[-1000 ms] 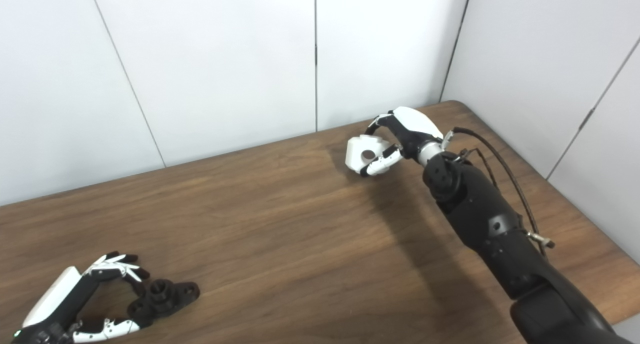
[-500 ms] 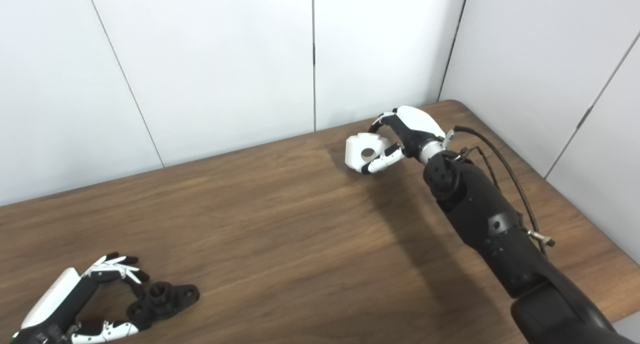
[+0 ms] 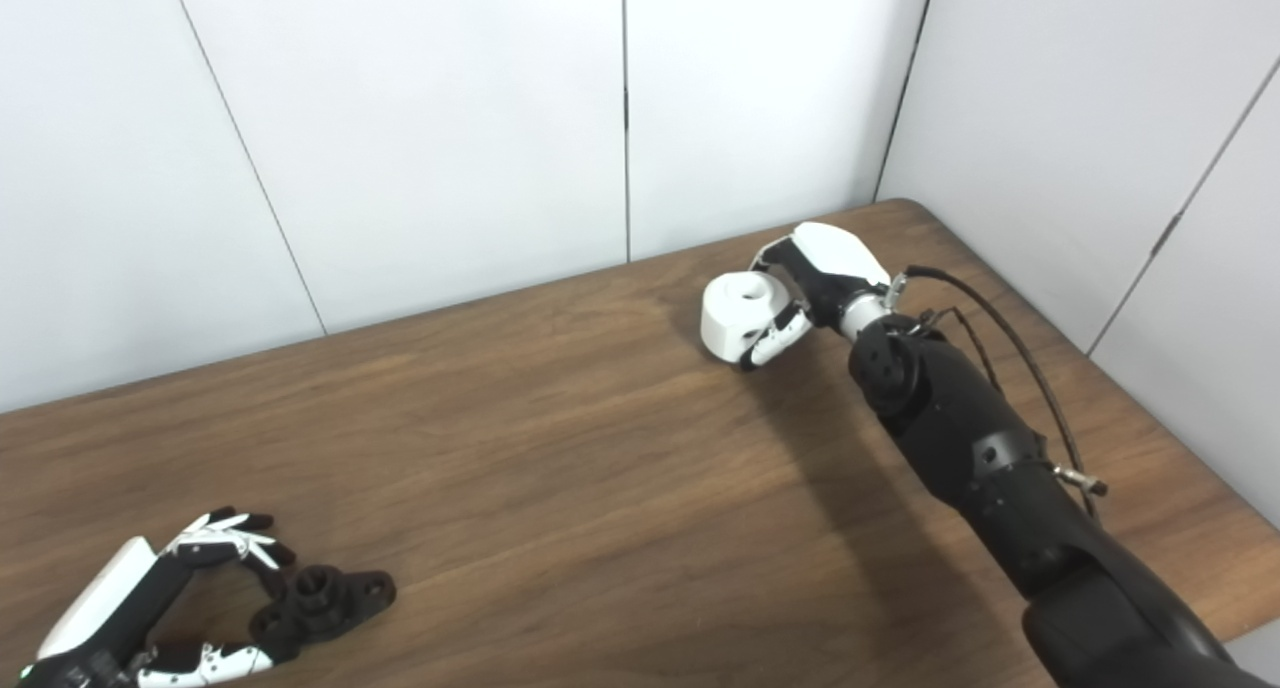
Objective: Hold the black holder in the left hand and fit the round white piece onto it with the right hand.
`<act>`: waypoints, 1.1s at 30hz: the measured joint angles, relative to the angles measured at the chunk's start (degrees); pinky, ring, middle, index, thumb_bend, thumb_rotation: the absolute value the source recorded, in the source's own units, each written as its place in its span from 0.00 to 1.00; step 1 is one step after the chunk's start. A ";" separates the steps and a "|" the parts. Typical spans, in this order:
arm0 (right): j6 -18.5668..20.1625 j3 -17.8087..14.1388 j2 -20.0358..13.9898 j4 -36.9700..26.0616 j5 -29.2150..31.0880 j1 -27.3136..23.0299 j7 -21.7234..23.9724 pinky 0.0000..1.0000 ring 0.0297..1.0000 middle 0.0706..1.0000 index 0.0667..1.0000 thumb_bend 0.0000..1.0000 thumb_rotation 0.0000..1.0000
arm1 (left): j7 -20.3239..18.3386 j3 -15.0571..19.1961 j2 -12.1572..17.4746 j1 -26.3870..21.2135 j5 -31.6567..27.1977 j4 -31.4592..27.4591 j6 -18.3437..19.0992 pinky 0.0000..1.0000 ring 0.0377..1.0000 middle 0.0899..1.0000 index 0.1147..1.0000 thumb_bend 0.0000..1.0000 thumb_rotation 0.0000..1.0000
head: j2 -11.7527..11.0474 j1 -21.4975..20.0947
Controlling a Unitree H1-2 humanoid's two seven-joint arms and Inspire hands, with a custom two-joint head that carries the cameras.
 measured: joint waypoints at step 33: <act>-4.02 -0.41 0.42 -7.81 1.52 3.58 1.41 0.82 0.88 0.73 0.45 0.52 0.15 | 0.10 0.44 -0.47 -0.07 1.00 0.09 -0.17 0.97 0.87 0.65 0.42 0.52 0.04 | 0.44 1.40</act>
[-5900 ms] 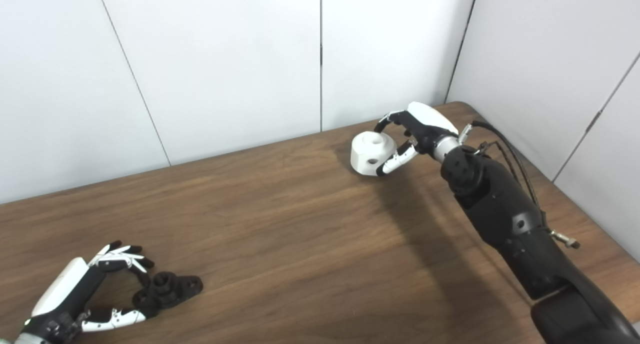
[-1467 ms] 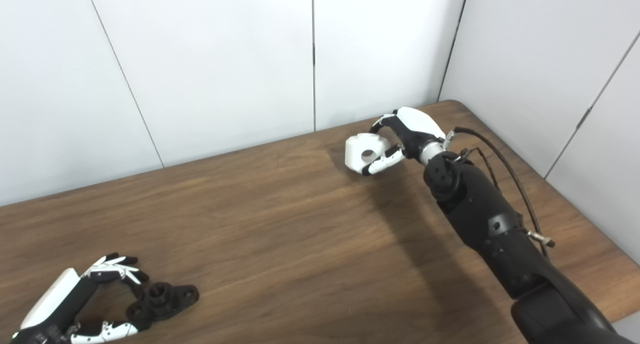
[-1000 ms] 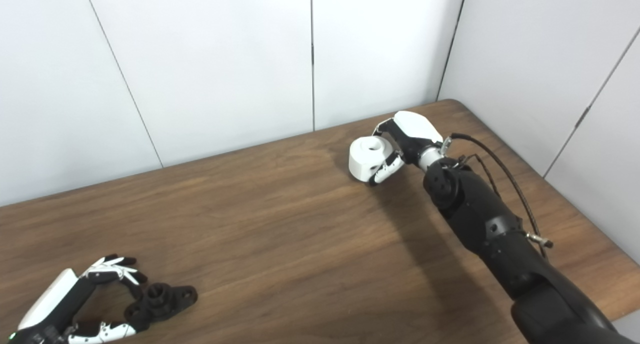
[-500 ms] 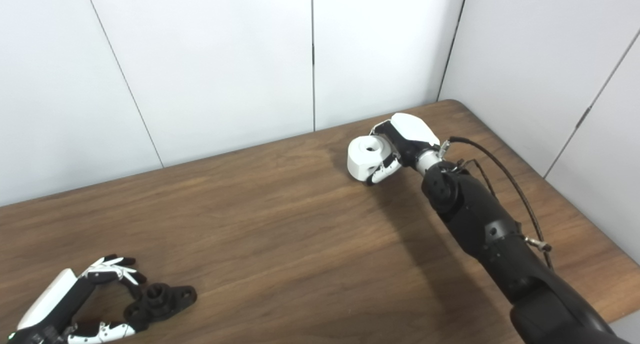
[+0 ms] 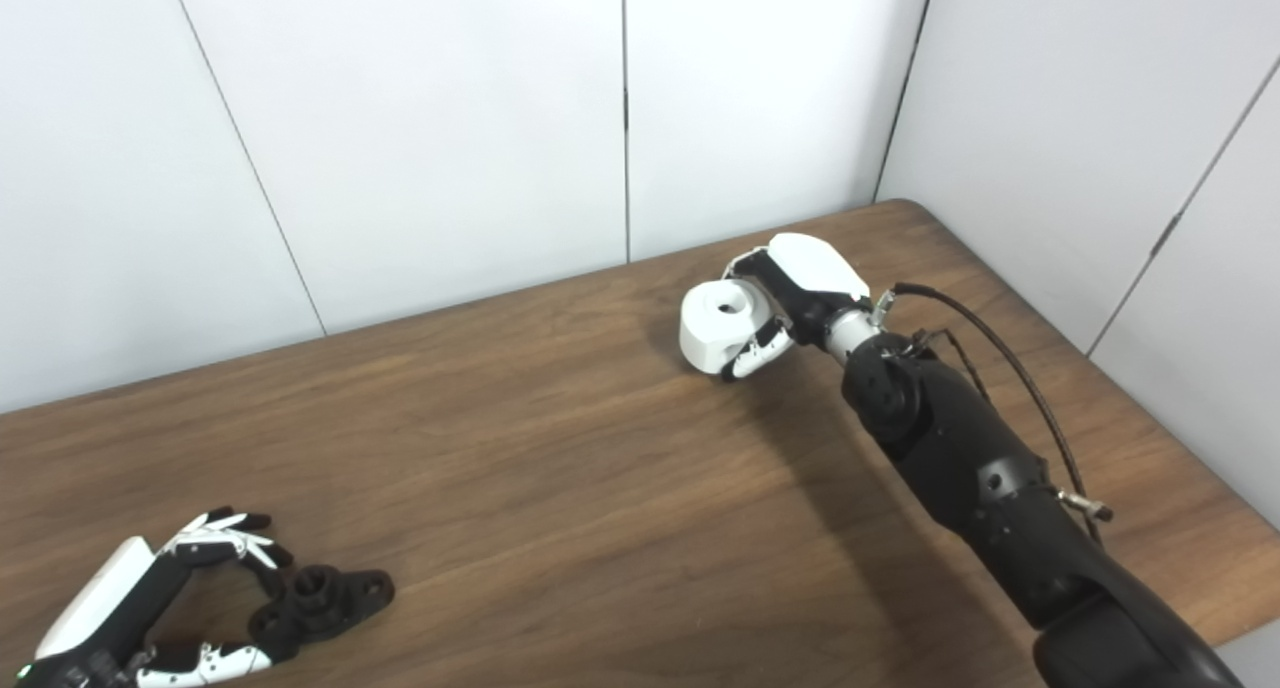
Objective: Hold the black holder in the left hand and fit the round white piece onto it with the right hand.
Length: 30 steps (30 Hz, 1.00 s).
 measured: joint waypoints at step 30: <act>1.03 6.40 11.94 -27.51 2.27 -2.42 16.72 0.74 0.89 0.72 0.44 0.52 0.15 | 6.74 -2.49 -3.91 -0.49 5.65 0.90 1.38 0.97 0.88 0.65 0.42 0.52 0.04 | 2.81 15.73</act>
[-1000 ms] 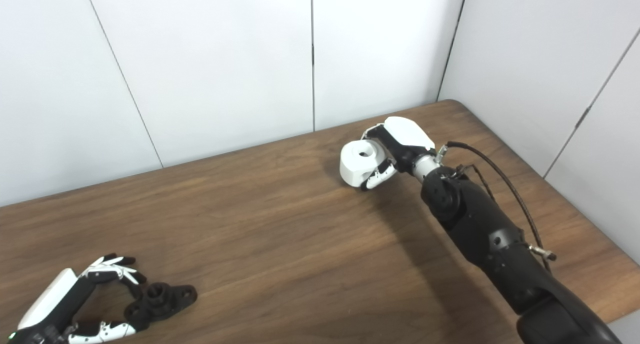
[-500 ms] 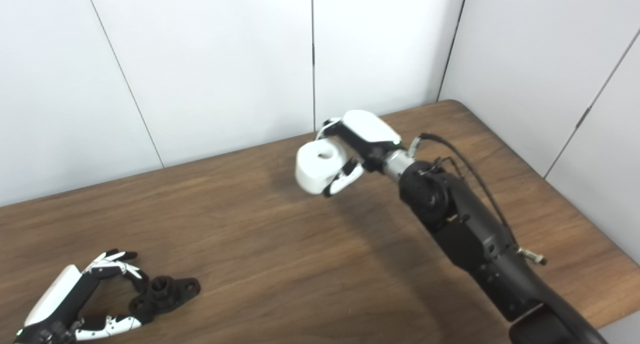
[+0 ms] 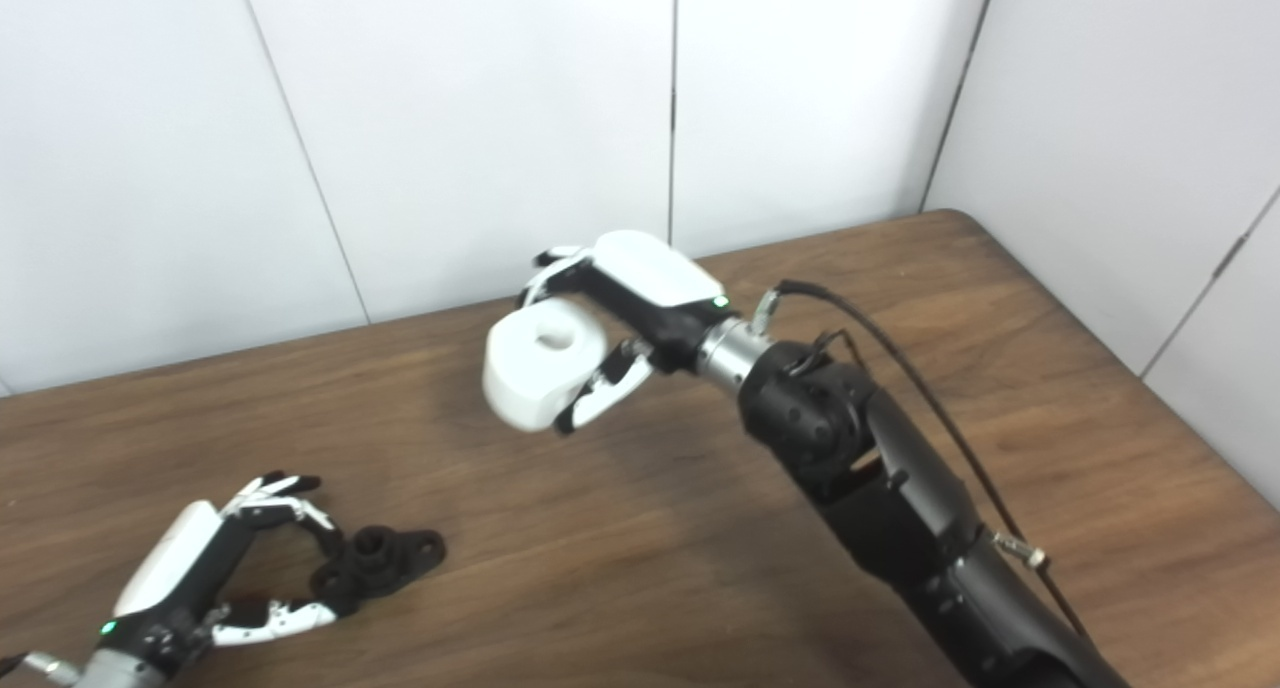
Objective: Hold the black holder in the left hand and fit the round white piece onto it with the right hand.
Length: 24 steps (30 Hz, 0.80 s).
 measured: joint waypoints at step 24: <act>-1.16 5.67 7.32 0.56 2.02 -5.47 5.70 0.71 0.86 0.70 0.44 0.52 0.15 | 1.19 -4.23 -1.52 -0.39 4.52 -3.15 5.00 0.98 0.88 0.65 0.42 0.52 0.05 | 5.28 12.48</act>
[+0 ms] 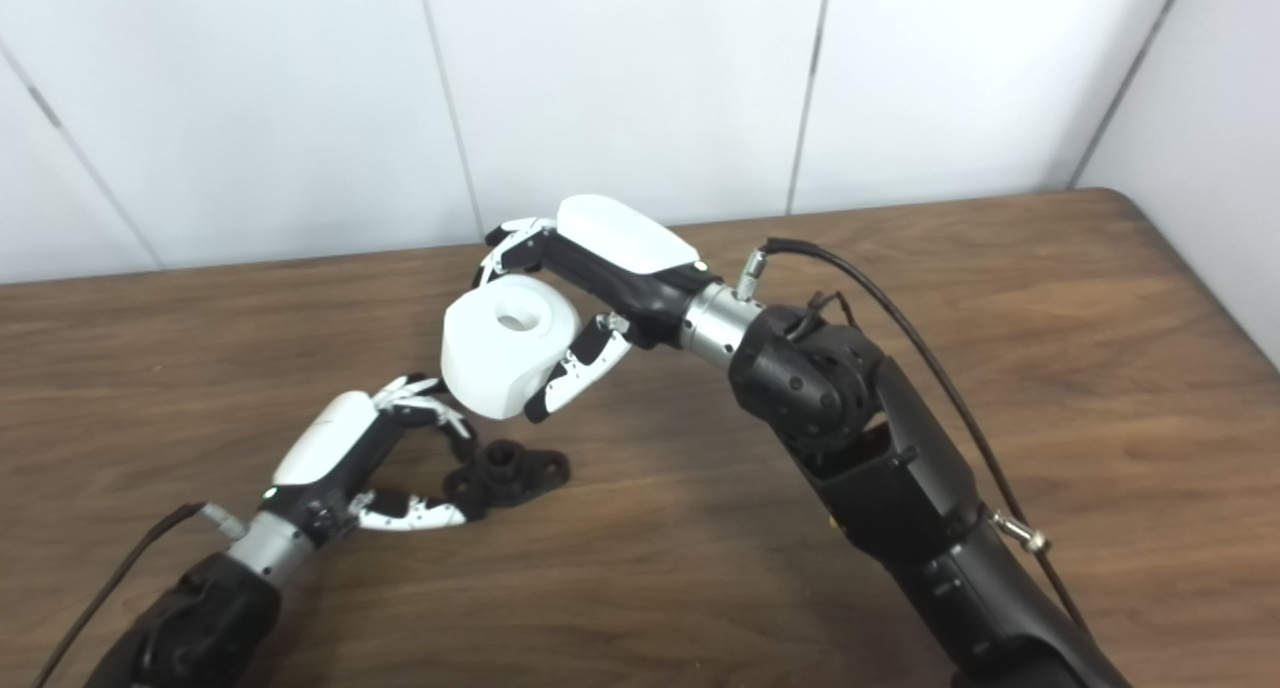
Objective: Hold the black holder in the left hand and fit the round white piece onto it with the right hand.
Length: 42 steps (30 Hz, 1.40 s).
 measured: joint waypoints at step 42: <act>-2.55 -0.40 -5.99 0.04 1.69 0.15 5.37 0.70 0.84 0.69 0.44 0.53 0.14 | -0.02 -2.36 -0.98 0.05 0.81 -1.87 2.23 1.00 0.90 0.65 0.42 0.52 0.05 | 1.76 1.06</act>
